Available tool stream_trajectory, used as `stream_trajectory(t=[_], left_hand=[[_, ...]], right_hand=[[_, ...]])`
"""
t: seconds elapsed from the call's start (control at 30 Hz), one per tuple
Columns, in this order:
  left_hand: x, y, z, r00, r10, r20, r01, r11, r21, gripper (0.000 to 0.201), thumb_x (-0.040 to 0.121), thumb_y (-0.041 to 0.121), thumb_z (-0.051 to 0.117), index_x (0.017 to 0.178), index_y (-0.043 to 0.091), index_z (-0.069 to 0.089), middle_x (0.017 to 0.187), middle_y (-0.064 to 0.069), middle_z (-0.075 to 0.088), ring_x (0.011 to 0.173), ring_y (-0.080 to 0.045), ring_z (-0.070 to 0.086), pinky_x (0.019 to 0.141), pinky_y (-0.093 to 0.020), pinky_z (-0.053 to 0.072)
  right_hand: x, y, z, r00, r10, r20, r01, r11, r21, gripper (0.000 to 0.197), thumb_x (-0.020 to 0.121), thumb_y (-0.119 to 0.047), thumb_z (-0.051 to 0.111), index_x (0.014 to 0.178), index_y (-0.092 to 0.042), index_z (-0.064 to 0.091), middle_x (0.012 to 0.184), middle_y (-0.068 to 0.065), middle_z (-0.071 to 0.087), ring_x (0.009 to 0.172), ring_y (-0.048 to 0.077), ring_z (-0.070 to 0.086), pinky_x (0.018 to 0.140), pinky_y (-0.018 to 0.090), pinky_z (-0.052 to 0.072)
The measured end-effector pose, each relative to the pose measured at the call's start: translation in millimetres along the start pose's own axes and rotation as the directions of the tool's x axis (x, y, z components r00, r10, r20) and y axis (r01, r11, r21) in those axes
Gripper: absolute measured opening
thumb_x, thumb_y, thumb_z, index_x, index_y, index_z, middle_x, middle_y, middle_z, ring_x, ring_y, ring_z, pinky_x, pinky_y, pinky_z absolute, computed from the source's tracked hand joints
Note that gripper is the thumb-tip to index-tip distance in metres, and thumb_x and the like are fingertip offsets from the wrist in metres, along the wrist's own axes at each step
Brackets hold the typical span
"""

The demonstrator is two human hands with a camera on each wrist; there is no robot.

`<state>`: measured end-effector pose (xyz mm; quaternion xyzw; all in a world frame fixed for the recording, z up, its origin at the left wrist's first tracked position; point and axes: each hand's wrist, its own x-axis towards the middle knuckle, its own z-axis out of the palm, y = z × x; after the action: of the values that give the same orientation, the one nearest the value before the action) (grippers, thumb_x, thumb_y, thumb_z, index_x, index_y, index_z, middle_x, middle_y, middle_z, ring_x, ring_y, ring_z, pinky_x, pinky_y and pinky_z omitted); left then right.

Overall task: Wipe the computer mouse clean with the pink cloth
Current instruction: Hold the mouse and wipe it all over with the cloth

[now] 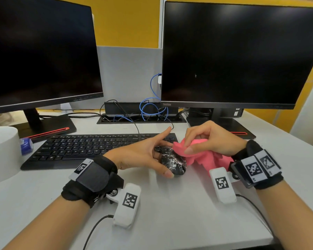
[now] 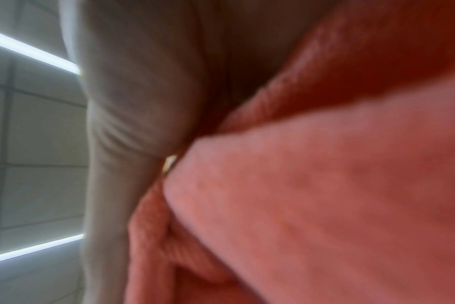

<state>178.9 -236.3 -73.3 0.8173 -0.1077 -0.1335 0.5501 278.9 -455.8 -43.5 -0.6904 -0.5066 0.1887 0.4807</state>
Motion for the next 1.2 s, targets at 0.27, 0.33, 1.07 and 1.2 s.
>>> stream_trajectory(t=[0.27,0.33,1.07,1.2], left_hand=[[-1,2,3,1.0,0.005,-0.009,-0.006,1.0,-0.024,0.126,0.07,-0.008,0.081,0.154,0.041,0.001,0.143,0.008,0.045,0.11,-0.024,0.067,0.093,-0.032,0.054],[-1,2,5,1.0,0.008,-0.003,-0.008,1.0,0.0,0.129,0.066,-0.001,0.086,0.154,0.042,0.002,0.144,0.009,0.045,0.112,-0.032,0.064,0.091,-0.035,0.055],[-5,5,5,0.988,0.127,0.089,-0.126,0.992,-0.015,0.132,0.065,-0.023,0.076,0.154,0.04,0.002,0.152,0.015,0.031,0.127,-0.024,0.056,0.103,-0.047,0.048],[-5,6,4,0.989,0.128,0.079,-0.126,0.992,-0.027,0.132,0.065,-0.023,0.076,0.154,0.041,0.003,0.153,0.015,0.03,0.128,-0.022,0.055,0.104,-0.047,0.047]], right_hand=[[0,0,-2,0.999,-0.007,-0.041,0.007,1.0,0.003,0.013,0.07,-0.011,0.081,0.082,-0.009,0.076,0.085,0.014,0.068,0.075,0.021,0.066,0.071,0.022,0.053],[3,2,7,0.999,0.01,0.044,-0.011,0.999,0.038,0.014,0.071,-0.008,0.08,0.084,-0.005,0.076,0.088,0.017,0.067,0.072,0.029,0.067,0.07,0.032,0.055],[-1,8,-6,0.994,0.106,0.019,-0.103,0.99,-0.094,0.012,0.077,-0.006,0.077,0.086,0.001,0.073,0.083,0.012,0.072,0.078,0.018,0.067,0.076,0.025,0.052],[-1,9,-10,0.99,0.081,-0.113,-0.088,0.994,-0.059,0.022,0.076,-0.012,0.078,0.09,0.004,0.073,0.087,0.014,0.074,0.081,0.024,0.069,0.076,0.029,0.054]])
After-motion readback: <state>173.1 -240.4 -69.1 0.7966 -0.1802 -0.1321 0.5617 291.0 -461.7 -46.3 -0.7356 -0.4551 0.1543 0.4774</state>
